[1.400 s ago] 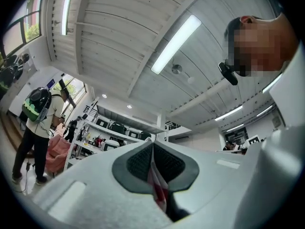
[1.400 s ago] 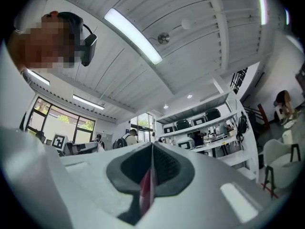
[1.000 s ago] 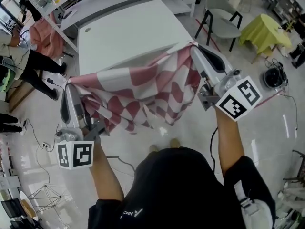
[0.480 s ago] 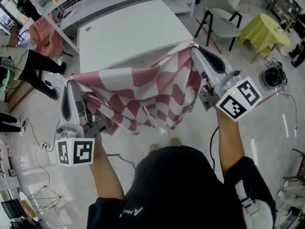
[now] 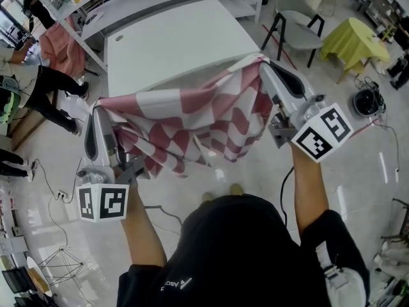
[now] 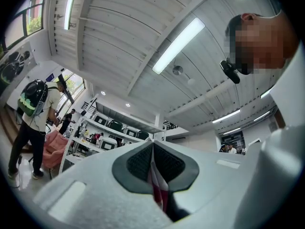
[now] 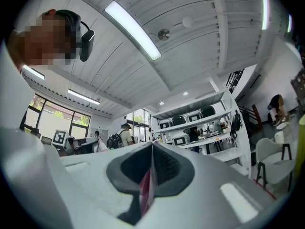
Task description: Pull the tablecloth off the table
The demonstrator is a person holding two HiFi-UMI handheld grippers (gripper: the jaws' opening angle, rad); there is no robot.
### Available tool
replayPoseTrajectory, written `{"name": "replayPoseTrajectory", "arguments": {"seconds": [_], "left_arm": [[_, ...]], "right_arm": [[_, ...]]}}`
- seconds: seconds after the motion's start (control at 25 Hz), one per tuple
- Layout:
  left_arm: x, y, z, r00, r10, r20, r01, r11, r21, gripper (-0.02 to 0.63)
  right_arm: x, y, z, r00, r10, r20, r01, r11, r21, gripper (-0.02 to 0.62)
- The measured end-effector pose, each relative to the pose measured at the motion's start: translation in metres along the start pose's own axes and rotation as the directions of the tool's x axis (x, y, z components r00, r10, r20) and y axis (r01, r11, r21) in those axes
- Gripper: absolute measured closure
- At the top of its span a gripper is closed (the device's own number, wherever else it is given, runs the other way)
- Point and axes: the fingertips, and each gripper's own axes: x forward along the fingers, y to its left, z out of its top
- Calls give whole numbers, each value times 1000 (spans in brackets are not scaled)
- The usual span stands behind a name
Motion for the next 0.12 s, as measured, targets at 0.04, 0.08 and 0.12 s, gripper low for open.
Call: {"name": "replayPoseTrajectory", "arguments": {"seconds": [0.04,0.08,0.12], "left_arm": [[4,7,5,1000,0,-1,0,1000,-2,597],[8,13,10,1000,1,-2,-1,1000,-3,597],[12,19,14,1000,2,-2,-2,1000,-5,597]], "right_arm": [[8,2,3,1000,0,-2,0,1000,0,589],[16,5,6,1000,0,-4,0,1000,0,589],[24,7,10,1000,0,-5,0,1000,0,590]]}}
